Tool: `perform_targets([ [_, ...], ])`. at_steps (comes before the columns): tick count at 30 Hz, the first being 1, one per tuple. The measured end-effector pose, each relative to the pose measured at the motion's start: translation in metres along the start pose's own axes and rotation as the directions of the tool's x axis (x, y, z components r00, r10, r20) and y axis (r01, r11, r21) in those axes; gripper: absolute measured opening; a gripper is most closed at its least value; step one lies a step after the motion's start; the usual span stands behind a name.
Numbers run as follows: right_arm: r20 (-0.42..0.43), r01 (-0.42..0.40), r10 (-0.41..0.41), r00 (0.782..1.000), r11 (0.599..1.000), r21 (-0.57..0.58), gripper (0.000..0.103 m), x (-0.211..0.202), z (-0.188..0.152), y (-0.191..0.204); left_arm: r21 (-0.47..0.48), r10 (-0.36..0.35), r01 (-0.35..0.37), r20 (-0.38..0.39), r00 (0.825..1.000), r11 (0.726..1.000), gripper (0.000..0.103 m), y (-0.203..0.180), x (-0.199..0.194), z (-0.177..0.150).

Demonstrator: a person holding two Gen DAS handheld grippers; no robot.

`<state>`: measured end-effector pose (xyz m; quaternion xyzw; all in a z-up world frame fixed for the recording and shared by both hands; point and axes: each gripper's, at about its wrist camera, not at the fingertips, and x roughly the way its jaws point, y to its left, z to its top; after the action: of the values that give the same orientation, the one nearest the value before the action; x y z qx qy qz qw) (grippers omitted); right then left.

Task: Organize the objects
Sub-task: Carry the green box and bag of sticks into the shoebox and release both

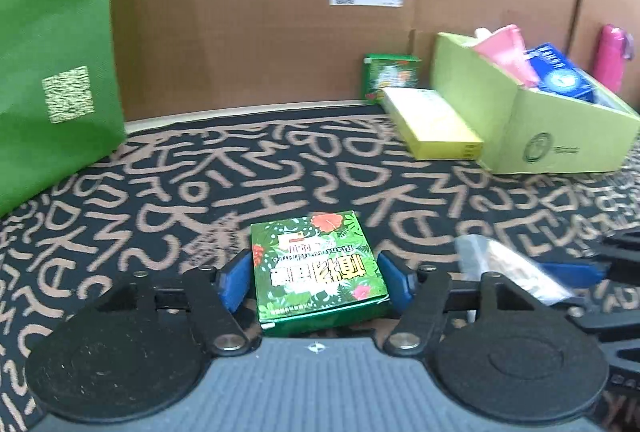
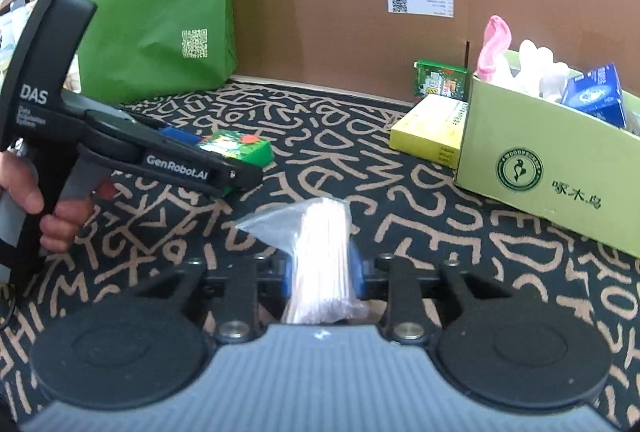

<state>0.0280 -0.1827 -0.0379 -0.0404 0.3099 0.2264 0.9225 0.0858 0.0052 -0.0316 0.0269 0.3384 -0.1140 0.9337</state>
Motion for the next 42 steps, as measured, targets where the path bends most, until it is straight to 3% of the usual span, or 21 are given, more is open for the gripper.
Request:
perform_targets([
  [7,0.093,-0.023,0.015,0.996,0.995,0.092,0.023,-0.035,0.003,-0.022,0.033,-0.066,0.064,0.060,0.996,0.997,0.068,-0.018,-0.024,0.011],
  [13,0.225,0.064,-0.100,0.969,0.984,0.165,0.023,-0.081,0.017,-0.058,0.074,-0.190,0.181,0.153,0.970,0.981,0.069,-0.050,-0.043,0.047],
  [18,0.295,0.214,-0.280,0.913,0.947,0.238,0.023,-0.112,0.026,-0.097,0.075,-0.297,0.288,0.208,0.932,0.955,0.069,-0.084,-0.045,0.085],
  [23,0.299,0.369,-0.437,0.849,0.893,0.257,0.023,-0.126,0.036,-0.136,0.109,-0.368,0.352,0.231,0.901,0.930,0.069,-0.132,-0.035,0.121],
  [27,0.286,0.478,-0.532,0.797,0.845,0.240,0.023,-0.118,0.044,-0.162,0.137,-0.390,0.366,0.248,0.887,0.920,0.069,-0.171,-0.019,0.142],
  [29,0.273,0.508,-0.558,0.784,0.828,0.236,0.023,-0.108,0.047,-0.176,0.136,-0.404,0.381,0.242,0.882,0.915,0.069,-0.187,-0.007,0.150],
  [36,0.235,0.546,-0.582,0.779,0.813,0.203,0.023,-0.071,0.048,-0.210,0.144,-0.373,0.349,0.206,0.905,0.926,0.069,-0.226,0.044,0.165],
  [39,0.219,0.545,-0.574,0.789,0.818,0.184,0.024,-0.057,0.048,-0.216,0.137,-0.392,0.371,0.196,0.899,0.919,0.071,-0.230,0.055,0.166],
  [40,0.213,0.539,-0.566,0.797,0.824,0.174,0.027,-0.053,0.047,-0.218,0.134,-0.404,0.384,0.201,0.892,0.914,0.074,-0.227,0.057,0.166],
  [41,0.201,0.533,-0.557,0.805,0.830,0.166,0.041,-0.050,0.045,-0.219,0.132,-0.414,0.395,0.195,0.889,0.909,0.085,-0.225,0.058,0.166],
  [42,0.194,0.532,-0.556,0.808,0.831,0.163,0.048,-0.049,0.044,-0.218,0.124,-0.414,0.396,0.193,0.890,0.910,0.088,-0.223,0.058,0.165],
])
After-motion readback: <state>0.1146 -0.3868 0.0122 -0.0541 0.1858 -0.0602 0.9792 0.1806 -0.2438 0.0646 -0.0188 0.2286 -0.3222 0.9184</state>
